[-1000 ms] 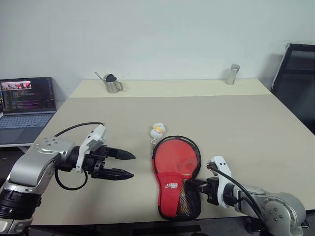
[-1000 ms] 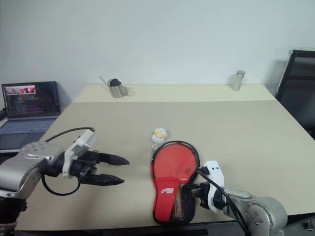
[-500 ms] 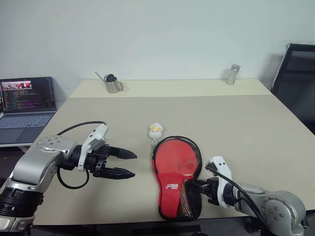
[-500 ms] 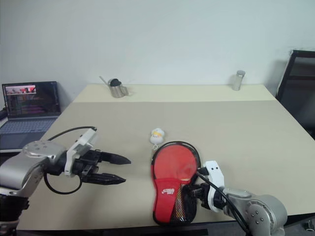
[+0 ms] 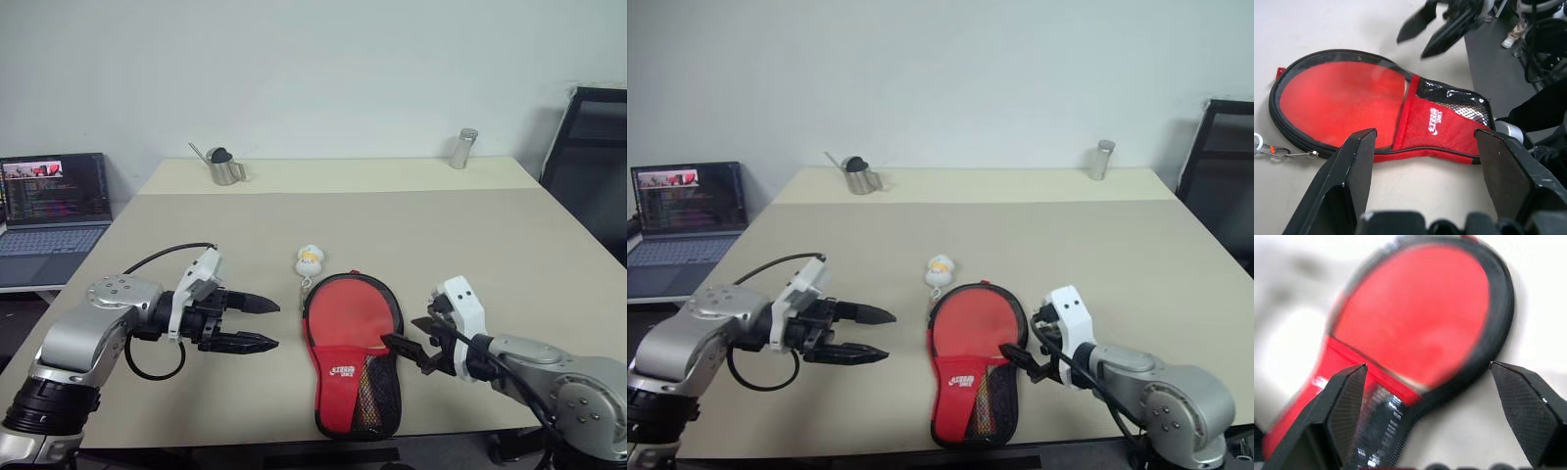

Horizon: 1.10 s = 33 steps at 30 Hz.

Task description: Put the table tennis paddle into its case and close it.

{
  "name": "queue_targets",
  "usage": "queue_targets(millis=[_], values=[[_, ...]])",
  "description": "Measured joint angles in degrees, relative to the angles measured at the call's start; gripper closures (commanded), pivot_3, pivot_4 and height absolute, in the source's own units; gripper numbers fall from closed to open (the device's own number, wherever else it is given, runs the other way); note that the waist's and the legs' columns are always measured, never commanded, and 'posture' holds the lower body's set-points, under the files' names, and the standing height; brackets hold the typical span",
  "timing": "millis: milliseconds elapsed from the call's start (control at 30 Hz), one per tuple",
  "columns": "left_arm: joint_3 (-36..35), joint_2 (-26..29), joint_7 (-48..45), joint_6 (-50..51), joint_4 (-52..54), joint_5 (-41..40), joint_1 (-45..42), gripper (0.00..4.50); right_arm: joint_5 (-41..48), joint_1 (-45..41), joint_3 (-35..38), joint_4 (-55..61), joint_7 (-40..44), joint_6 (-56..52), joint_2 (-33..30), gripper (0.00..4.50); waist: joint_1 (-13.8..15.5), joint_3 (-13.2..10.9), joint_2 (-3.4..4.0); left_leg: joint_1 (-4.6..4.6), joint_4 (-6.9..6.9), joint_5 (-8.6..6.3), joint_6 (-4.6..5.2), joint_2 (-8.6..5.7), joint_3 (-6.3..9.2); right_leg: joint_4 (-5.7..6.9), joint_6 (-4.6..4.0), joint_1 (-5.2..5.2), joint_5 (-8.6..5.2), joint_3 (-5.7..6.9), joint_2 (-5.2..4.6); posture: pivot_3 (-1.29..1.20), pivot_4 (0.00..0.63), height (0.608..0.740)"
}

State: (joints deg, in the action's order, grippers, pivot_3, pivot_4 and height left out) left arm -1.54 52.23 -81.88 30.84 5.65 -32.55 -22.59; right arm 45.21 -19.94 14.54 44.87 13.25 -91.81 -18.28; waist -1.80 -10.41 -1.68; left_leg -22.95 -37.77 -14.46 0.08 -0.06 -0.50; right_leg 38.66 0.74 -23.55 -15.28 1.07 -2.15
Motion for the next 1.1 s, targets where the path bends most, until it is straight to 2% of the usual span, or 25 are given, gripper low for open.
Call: queue_targets(millis=[133, 267, 467, 667, 900, 1067, 1100], values=[[0.1, -0.8, 1.6, -0.7, -2.2, 1.5, 0.0, 1.03, 1.0, -3.2, -0.2, -0.2, 2.3, 2.1, -2.6, 0.04, 0.0, 0.0, -0.02, -0.01, -0.01, 0.00, 0.00, -0.01, 0.01, -0.03, 0.00, 0.01, 0.00, 0.02, -0.01, 0.00, 0.150, 0.740], [1.2, -1.5, 4.8, -3.3, -5.6, 5.6, -0.5, 1.03, -1.5, -4.7, -4.1, -2.6, 3.6, 9.8, -4.3, 0.04, 0.1, 0.0, -0.02, -0.01, 0.00, 0.00, 0.00, -0.01, 0.01, -0.04, 0.00, 0.01, 0.00, 0.02, -0.01, 0.00, 0.150, 0.740], [1.3, -6.8, 14.0, -5.7, -14.4, 11.1, -6.7, 1.03, -9.9, -7.4, -16.6, -12.1, 5.8, 24.0, -5.4, 0.04, 0.1, 0.0, -0.09, -0.03, -0.04, 0.00, 0.01, -0.02, 0.01, -0.04, 0.01, 0.03, 0.01, 0.04, -0.01, 0.00, 0.150, 0.740], [1.4, -10.6, 21.0, -7.4, -21.3, 15.0, -11.3, 1.03, -18.6, -7.1, -25.6, -20.1, 6.8, 35.1, -4.5, 0.04, 0.2, 0.0, -0.10, -0.08, -0.05, -0.01, 0.01, -0.05, 0.02, -0.04, -0.20, 0.01, 0.13, 0.06, -0.05, 0.00, 0.150, 0.740], [3.0, -17.4, 28.4, -10.1, -33.6, 20.5, -19.7, 1.03, -24.4, -3.6, -29.5, -23.8, 8.2, 42.9, -4.1, 0.04, 0.5, 0.0, -0.12, -0.10, -0.10, -0.01, 0.02, -0.11, 0.08, -0.02, -0.21, 0.02, 0.15, 0.11, -0.07, 0.00, 0.150, 0.740], [5.0, -21.6, 27.4, -12.2, -42.7, 22.6, -26.0, 1.03, -24.9, -3.2, -29.4, -24.5, 10.4, 44.2, -3.3, 0.04, 0.5, 0.0, -0.12, -0.10, -0.10, -0.01, 0.02, -0.11, 0.09, 0.01, -0.22, 0.02, 0.15, 0.14, -0.06, 0.00, 0.150, 0.740], [5.5, -22.5, 27.1, -12.9, -45.8, 23.0, -28.0, 0.68, -25.0, -3.0, -29.2, -24.9, 10.2, 44.2, -2.8, 0.00, 0.5, 0.0, -0.13, -0.09, -0.11, -0.01, 0.02, -0.12, 0.09, 0.03, -0.23, 0.02, 0.15, 0.14, -0.05, 0.00, 0.150, 0.740]])
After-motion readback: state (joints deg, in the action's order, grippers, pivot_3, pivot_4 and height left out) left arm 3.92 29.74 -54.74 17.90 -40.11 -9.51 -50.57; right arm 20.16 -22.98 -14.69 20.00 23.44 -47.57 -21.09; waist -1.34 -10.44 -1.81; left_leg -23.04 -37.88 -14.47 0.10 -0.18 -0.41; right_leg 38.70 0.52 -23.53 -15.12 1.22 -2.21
